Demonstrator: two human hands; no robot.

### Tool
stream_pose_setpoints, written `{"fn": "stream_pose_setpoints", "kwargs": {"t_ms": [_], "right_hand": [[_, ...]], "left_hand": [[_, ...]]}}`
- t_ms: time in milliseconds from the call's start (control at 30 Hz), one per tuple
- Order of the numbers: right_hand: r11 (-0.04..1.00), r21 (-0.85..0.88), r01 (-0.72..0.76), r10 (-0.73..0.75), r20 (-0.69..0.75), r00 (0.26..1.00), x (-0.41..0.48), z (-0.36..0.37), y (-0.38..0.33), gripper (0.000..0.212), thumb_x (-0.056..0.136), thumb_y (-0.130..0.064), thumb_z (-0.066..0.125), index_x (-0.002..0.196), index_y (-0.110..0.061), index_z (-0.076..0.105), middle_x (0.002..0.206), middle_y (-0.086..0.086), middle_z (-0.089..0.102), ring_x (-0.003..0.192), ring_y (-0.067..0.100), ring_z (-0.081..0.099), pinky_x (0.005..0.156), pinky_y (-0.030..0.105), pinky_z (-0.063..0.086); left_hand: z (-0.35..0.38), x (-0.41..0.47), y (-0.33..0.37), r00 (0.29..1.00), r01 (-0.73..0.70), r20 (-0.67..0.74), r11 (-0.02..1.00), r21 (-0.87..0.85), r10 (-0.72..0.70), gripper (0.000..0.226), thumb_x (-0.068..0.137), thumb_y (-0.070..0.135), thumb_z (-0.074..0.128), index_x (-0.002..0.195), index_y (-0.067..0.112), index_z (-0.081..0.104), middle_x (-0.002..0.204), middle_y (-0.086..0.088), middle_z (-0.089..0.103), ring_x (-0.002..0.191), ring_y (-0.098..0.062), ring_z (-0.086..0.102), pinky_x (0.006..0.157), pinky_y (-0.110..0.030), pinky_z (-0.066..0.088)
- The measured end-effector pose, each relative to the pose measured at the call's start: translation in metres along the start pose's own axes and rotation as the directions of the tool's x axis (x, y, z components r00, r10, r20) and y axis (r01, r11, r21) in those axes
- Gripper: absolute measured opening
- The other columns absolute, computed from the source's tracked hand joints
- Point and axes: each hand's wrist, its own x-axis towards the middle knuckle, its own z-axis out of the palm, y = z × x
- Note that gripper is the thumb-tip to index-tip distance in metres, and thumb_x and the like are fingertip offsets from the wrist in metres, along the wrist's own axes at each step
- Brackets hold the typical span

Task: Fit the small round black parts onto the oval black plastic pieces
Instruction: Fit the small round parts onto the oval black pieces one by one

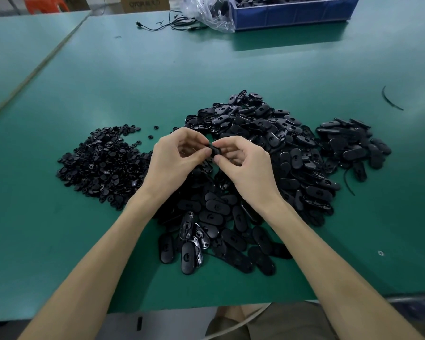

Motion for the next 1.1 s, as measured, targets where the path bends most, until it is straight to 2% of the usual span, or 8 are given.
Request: {"fn": "stream_pose_setpoints", "kwargs": {"t_ms": [200, 367, 600, 733, 900, 967, 1033, 1100], "right_hand": [[1.000, 0.007, -0.002, 0.002, 0.008, 1.000, -0.0001, 0.0007, -0.0004, 0.024, 0.091, -0.006, 0.078, 0.113, -0.016, 0.075, 0.098, -0.009, 0.075, 0.088, 0.006, 0.070, 0.080, 0.014, 0.054], [1.000, 0.005, 0.000, 0.000, 0.017, 1.000, 0.0001, 0.0006, -0.0002, 0.023, 0.091, -0.008, 0.078, 0.112, -0.016, 0.075, 0.098, -0.009, 0.074, 0.088, 0.005, 0.070, 0.079, 0.014, 0.054], [1.000, 0.003, 0.016, -0.016, 0.036, 0.999, -0.0005, 0.0002, -0.0014, 0.022, 0.092, -0.006, 0.077, 0.111, -0.018, 0.075, 0.105, -0.003, 0.073, 0.090, 0.009, 0.071, 0.082, 0.021, 0.058], [0.999, 0.017, 0.032, -0.032, 0.029, 0.999, 0.0005, -0.0008, -0.0025, 0.023, 0.092, -0.005, 0.077, 0.108, -0.021, 0.075, 0.113, -0.001, 0.068, 0.089, 0.009, 0.072, 0.081, 0.019, 0.057], [0.999, 0.039, 0.002, -0.003, 0.037, 0.999, 0.0008, 0.0001, 0.0007, 0.020, 0.092, -0.005, 0.077, 0.107, -0.018, 0.075, 0.101, -0.002, 0.075, 0.089, 0.010, 0.071, 0.080, 0.018, 0.056], [0.998, 0.064, 0.000, -0.003, 0.037, 0.999, 0.0014, -0.0005, 0.0011, 0.019, 0.092, -0.004, 0.076, 0.106, -0.018, 0.075, 0.099, -0.005, 0.076, 0.090, 0.009, 0.073, 0.081, 0.018, 0.056], [0.996, 0.090, 0.003, -0.006, 0.038, 0.999, 0.0015, -0.0010, 0.0007, 0.020, 0.091, -0.004, 0.077, 0.104, -0.019, 0.075, 0.097, -0.007, 0.077, 0.090, 0.009, 0.074, 0.083, 0.020, 0.057], [0.993, 0.115, 0.006, -0.011, 0.038, 0.999, 0.0013, -0.0009, 0.0001, 0.020, 0.091, -0.005, 0.077, 0.105, -0.020, 0.075, 0.096, -0.007, 0.078, 0.091, 0.010, 0.075, 0.085, 0.023, 0.058]], "left_hand": [[-0.0041, 0.0023, -0.0041, 1.000, 0.025, -0.004, 0.999, -0.021, -0.025, 0.018, 0.085, 0.010, 0.084, 0.100, 0.011, 0.073, 0.089, 0.000, 0.077, 0.082, -0.013, 0.073, 0.076, -0.031, 0.060], [-0.0018, 0.0014, -0.0040, 1.000, 0.009, -0.005, 1.000, 0.007, -0.009, 0.019, 0.084, 0.008, 0.084, 0.099, 0.010, 0.073, 0.089, 0.000, 0.077, 0.084, -0.017, 0.074, 0.084, -0.044, 0.061], [-0.0010, -0.0002, -0.0018, 1.000, 0.015, -0.005, 1.000, 0.008, -0.015, 0.020, 0.084, 0.007, 0.084, 0.100, 0.008, 0.073, 0.090, -0.003, 0.077, 0.085, -0.021, 0.074, 0.086, -0.049, 0.059], [-0.0013, -0.0008, 0.0000, 1.000, 0.009, -0.006, 1.000, 0.014, -0.009, 0.021, 0.083, 0.009, 0.085, 0.101, 0.008, 0.072, 0.087, -0.001, 0.077, 0.082, -0.018, 0.073, 0.084, -0.046, 0.059], [-0.0005, -0.0001, -0.0016, 1.000, 0.008, -0.024, 0.997, 0.071, -0.006, 0.028, 0.082, 0.019, 0.087, 0.104, 0.014, 0.070, 0.083, 0.003, 0.074, 0.078, -0.017, 0.068, 0.077, -0.036, 0.055], [-0.0012, 0.0004, -0.0036, 1.000, 0.003, -0.031, 0.996, 0.090, 0.000, 0.031, 0.080, 0.023, 0.088, 0.105, 0.016, 0.071, 0.088, -0.001, 0.072, 0.080, -0.020, 0.066, 0.075, -0.034, 0.054], [-0.0033, 0.0014, -0.0049, 0.999, -0.018, -0.037, 0.995, 0.102, 0.022, 0.032, 0.080, 0.026, 0.088, 0.107, 0.018, 0.072, 0.096, -0.003, 0.068, 0.079, -0.016, 0.064, 0.073, -0.030, 0.052], [-0.0056, 0.0022, -0.0054, 0.999, -0.035, -0.023, 0.994, 0.103, 0.038, 0.031, 0.082, 0.025, 0.087, 0.109, 0.020, 0.074, 0.102, -0.001, 0.068, 0.083, -0.014, 0.066, 0.076, -0.034, 0.055]]}}
